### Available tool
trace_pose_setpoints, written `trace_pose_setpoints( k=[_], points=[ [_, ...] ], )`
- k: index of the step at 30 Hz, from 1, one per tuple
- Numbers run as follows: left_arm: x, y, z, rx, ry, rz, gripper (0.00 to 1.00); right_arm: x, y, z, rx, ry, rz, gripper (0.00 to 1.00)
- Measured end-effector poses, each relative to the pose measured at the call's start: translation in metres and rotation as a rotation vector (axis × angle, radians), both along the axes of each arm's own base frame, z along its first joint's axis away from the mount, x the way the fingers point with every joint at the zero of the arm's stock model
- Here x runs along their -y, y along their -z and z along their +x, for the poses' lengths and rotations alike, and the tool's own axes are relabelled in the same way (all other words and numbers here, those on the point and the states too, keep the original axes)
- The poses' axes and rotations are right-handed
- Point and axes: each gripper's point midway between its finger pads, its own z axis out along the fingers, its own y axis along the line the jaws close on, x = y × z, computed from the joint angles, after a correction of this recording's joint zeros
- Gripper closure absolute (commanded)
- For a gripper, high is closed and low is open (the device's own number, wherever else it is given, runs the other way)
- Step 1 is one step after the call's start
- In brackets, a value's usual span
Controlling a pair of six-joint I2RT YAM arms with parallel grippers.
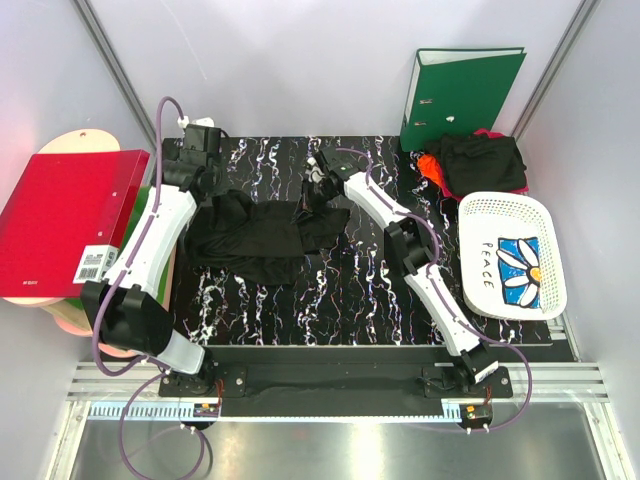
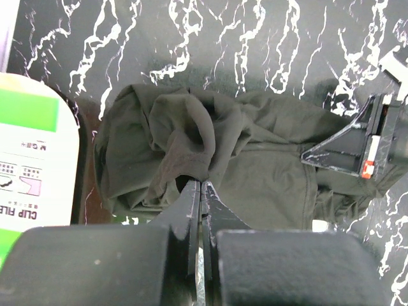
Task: Fold and stack the t-shirts
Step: Flatten out the tshirt
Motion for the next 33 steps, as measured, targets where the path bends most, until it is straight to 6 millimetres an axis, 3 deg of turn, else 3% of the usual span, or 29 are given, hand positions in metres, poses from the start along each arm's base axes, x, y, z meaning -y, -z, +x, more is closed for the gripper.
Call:
trace_pose_setpoints(
  k=[4,6,8,11,13,14,17,19,21,22,24,26,29,33],
  points=[
    [0.001,0.003,-0.001,-0.009,0.003,-0.002,1.0,0.002,-0.003,0.001,0.01,-0.001,-0.003,1.0],
    [0.001,0.002,-0.001,-0.006,0.003,-0.003,1.0,0.006,-0.014,0.002,0.028,-0.001,-0.007,1.0],
    [0.001,0.002,-0.001,-0.005,0.003,-0.006,1.0,0.015,-0.04,0.008,0.071,0.012,-0.003,1.0],
    [0.004,-0.004,0.001,0.008,0.004,-0.024,1.0,0.043,-0.112,0.031,0.203,0.074,0.026,1.0],
    [0.007,-0.012,0.005,0.029,0.006,-0.04,1.0,0.08,-0.175,0.053,0.327,0.155,0.051,1.0],
    [0.008,-0.019,0.009,0.045,0.007,-0.046,1.0,0.108,-0.212,0.065,0.406,0.213,0.059,1.0],
    [0.011,-0.04,0.025,0.098,0.009,-0.054,1.0,0.222,-0.323,0.093,0.681,0.446,0.022,1.0],
    [0.01,-0.057,0.036,0.136,0.007,-0.049,1.0,0.304,-0.381,0.095,0.838,0.618,-0.049,1.0],
    [0.008,-0.078,0.047,0.185,-0.001,-0.04,1.0,0.355,-0.42,0.081,0.935,0.731,-0.107,1.0],
    [0.005,-0.088,0.05,0.209,-0.009,-0.039,1.0,0.369,-0.434,0.072,0.968,0.769,-0.134,1.0],
    [-0.003,-0.108,0.053,0.259,-0.034,-0.035,1.0,0.371,-0.449,0.055,1.002,0.774,-0.147,1.0],
    [-0.016,-0.125,0.048,0.301,-0.067,-0.028,1.0,0.356,-0.45,0.039,0.998,0.735,-0.141,1.0],
    [-0.033,-0.142,0.028,0.334,-0.114,-0.005,1.0,0.337,-0.429,0.021,0.937,0.664,-0.143,1.0],
    [-0.049,-0.168,-0.019,0.392,-0.155,0.018,1.0,0.338,-0.391,-0.007,0.824,0.63,-0.192,1.0]
  ],
)
